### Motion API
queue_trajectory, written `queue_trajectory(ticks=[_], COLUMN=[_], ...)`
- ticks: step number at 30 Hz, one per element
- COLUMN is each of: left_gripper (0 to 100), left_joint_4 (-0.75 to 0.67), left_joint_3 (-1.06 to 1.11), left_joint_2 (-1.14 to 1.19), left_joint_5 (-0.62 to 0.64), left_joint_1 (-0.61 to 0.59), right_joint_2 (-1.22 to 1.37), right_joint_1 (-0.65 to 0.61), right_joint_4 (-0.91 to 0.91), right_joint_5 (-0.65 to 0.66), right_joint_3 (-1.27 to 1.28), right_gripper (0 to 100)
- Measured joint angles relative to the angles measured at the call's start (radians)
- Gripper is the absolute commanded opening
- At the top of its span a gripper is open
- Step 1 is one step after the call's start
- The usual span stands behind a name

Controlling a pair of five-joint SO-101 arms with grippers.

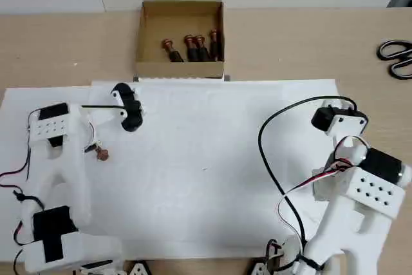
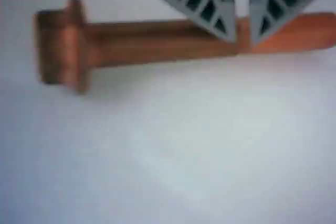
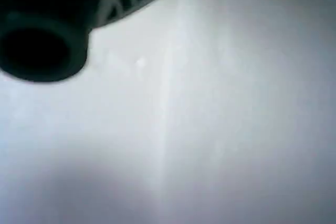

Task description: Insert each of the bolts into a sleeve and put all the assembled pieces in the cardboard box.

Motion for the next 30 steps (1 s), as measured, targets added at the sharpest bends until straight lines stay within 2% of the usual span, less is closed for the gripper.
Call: queue_trajectory(ticks=[4, 24, 30], left_gripper=[8, 8, 8], left_joint_4=[-0.015, -0.052, 0.063], left_joint_3=[0.005, 0.006, 0.011], left_joint_2=[0.000, 0.025, -0.032], left_joint_5=[0.000, 0.000, 0.000], left_joint_1=[-0.012, -0.020, -0.021], right_joint_2=[0.000, 0.000, 0.000], right_joint_1=[0.000, 0.000, 0.000], right_joint_4=[0.000, 0.000, 0.000], right_joint_5=[0.000, 0.000, 0.000], right_joint_3=[0.000, 0.000, 0.000], right_gripper=[0.4, 0.4, 0.4])
